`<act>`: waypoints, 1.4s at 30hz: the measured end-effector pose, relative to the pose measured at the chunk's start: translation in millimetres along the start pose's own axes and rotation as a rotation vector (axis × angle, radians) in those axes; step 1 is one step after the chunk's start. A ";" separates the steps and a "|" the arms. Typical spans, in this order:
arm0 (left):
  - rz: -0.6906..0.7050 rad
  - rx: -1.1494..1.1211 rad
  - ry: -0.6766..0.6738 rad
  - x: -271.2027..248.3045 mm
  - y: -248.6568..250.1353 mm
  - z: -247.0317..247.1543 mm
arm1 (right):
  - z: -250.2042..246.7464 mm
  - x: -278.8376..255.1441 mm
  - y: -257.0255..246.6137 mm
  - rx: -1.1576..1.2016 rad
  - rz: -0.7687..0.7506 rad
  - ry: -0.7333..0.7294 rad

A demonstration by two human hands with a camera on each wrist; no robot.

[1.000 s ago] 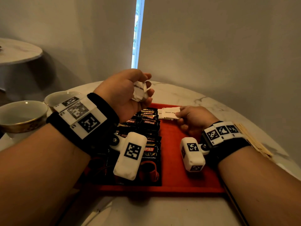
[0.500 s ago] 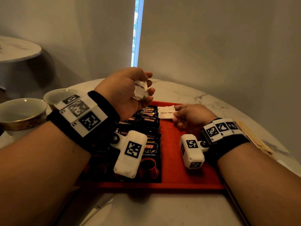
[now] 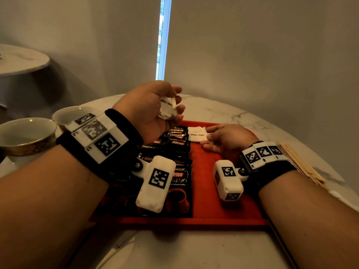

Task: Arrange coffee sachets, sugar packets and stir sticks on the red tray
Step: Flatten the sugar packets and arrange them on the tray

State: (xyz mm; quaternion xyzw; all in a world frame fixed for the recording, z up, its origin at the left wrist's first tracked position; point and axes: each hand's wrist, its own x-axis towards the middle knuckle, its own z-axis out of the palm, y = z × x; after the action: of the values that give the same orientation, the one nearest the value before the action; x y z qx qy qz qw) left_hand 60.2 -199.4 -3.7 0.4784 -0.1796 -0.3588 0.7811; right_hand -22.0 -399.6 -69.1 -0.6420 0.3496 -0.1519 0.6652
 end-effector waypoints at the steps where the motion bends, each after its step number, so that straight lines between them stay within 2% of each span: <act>1: -0.001 -0.003 0.001 0.3 -0.1 -0.3 | 0.2 -0.5 0.1 -0.001 -0.004 -0.002; 13: -0.001 0.002 0.021 -2.3 0.0 0.3 | -5.0 -0.5 0.7 -0.166 -0.087 0.072; 19: 0.002 -0.016 0.030 -3.6 0.3 1.5 | -3.3 2.2 -0.1 -0.063 -0.161 0.131; 22: 0.002 -0.050 0.024 -4.7 1.6 2.9 | 1.5 3.5 -1.0 0.081 -0.112 0.050; 25: -0.007 -0.087 0.009 -6.4 3.6 3.2 | 4.9 2.3 0.0 0.091 -0.049 -0.011; 31: -0.032 -0.105 0.007 -4.6 2.9 2.8 | 3.6 2.4 0.1 0.110 -0.034 -0.014; 37: -0.079 0.042 -0.040 0.1 -2.6 2.9 | 3.1 -5.3 -11.4 0.150 -0.191 -0.040; 39: -0.073 0.096 -0.047 -1.0 -4.1 3.1 | 3.5 -15.3 -21.1 0.175 -0.251 -0.108; 42: -0.021 0.120 -0.052 -2.4 -4.0 2.3 | 7.0 -33.5 -33.8 0.185 -0.321 -0.290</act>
State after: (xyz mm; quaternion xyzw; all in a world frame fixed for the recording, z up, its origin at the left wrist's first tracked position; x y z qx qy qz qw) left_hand 55.6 -200.2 -5.9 0.5168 -0.2159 -0.3679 0.7423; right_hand -32.8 -377.0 -28.1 -0.6406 0.1286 -0.1933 0.7319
